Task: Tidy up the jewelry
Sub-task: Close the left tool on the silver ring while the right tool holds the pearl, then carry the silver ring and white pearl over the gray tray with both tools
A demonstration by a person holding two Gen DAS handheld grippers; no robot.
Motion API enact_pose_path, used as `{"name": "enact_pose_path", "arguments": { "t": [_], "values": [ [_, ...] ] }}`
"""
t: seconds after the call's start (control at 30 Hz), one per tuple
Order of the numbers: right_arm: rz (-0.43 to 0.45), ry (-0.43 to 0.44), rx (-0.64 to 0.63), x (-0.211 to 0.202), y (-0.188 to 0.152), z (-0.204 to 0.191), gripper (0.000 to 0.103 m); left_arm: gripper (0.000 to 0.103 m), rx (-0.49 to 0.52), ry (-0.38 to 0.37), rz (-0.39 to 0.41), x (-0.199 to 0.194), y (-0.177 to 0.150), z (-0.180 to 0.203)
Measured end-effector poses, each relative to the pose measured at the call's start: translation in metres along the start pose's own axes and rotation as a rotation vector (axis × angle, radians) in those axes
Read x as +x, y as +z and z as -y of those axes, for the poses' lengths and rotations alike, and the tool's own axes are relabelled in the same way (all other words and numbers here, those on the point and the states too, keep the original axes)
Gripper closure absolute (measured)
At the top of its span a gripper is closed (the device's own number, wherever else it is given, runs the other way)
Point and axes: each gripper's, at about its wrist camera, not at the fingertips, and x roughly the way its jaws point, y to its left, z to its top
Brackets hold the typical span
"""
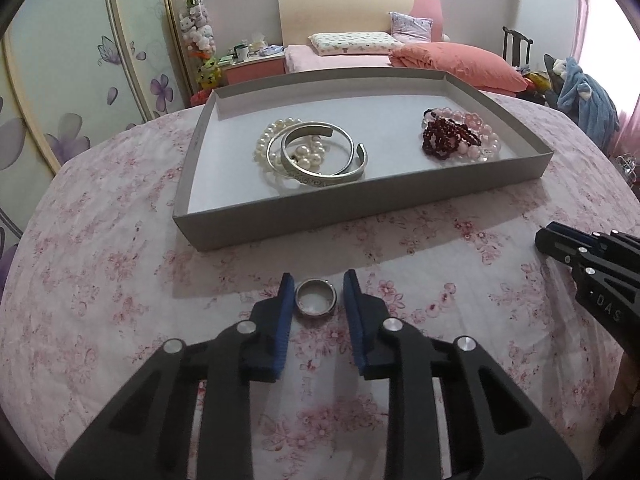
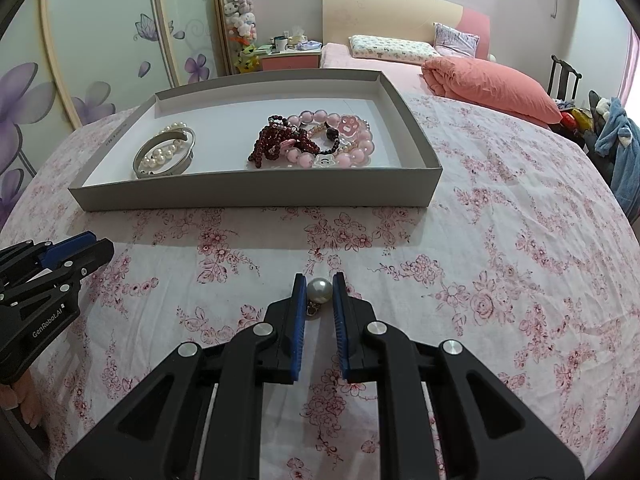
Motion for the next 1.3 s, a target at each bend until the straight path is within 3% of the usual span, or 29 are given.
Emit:
{"name": "enact_pose_path", "arguments": {
  "t": [0.53, 1.0, 1.3],
  "values": [
    [-0.002, 0.041, 0.032, -0.002, 0.0, 0.007, 0.088, 0.081, -0.014, -0.066, 0.002, -0.007, -0.008, -0.007],
    [-0.002, 0.02, 0.013, -0.002, -0.001, 0.005, 0.088, 0.081, 0.026, -0.012, 0.0, -0.005, -0.006, 0.002],
    [0.002, 0.048, 0.041, -0.003, -0.001, 0.011, 0.089, 0.081, -0.015, -0.013, 0.002, -0.01, -0.01, -0.006]
  ]
}}
